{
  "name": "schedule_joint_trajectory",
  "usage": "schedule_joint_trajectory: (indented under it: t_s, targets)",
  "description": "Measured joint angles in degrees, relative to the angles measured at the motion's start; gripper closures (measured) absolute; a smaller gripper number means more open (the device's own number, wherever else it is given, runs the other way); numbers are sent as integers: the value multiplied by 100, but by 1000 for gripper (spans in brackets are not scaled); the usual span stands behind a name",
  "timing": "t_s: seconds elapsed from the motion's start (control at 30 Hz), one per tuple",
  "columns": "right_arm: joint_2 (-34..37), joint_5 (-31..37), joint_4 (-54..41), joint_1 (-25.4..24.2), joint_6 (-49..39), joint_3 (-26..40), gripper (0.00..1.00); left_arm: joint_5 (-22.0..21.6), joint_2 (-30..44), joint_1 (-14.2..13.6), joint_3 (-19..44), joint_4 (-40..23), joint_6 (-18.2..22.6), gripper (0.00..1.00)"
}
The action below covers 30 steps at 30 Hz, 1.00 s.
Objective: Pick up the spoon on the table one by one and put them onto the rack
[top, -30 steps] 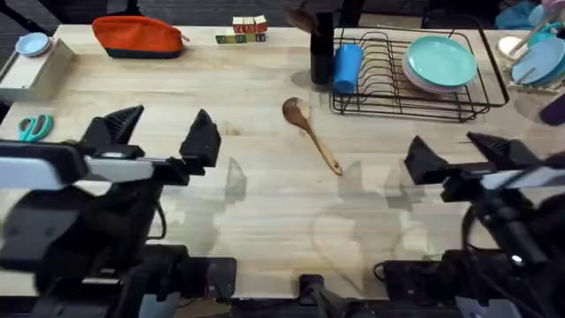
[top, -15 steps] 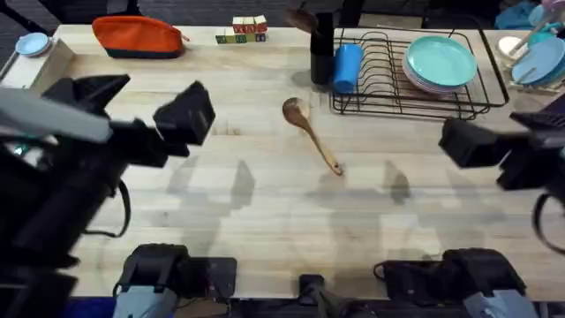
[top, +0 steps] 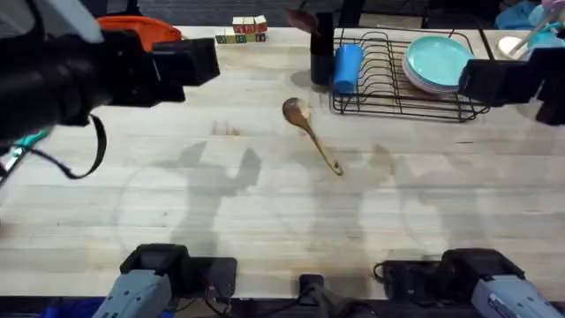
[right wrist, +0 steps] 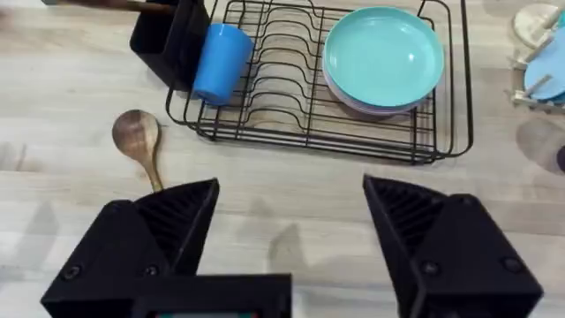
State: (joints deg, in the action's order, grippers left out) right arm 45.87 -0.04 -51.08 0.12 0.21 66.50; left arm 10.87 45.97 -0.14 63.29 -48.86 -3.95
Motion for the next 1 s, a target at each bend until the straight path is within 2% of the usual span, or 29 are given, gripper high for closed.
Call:
schedule_joint_trajectory:
  t_s: [0.23,0.43,0.67,0.8,0.87,1.0]
  targets:
    - [0,1,-16,0,0,11,10,7,153,0,32,3,-15,7]
    - [-2,-1,-16,0,0,11,9,4,153,0,41,-278,-13,7]
    - [0,1,-16,0,0,11,9,211,241,-66,41,-307,-803,6]
    - [-2,1,-16,0,0,11,9,266,494,-343,41,-302,-1165,5]
    - [-2,1,-16,0,-1,11,10,289,1032,-947,41,-224,-1766,6]
    - [-2,1,-16,0,0,11,10,291,1379,-1411,41,106,-2101,5]
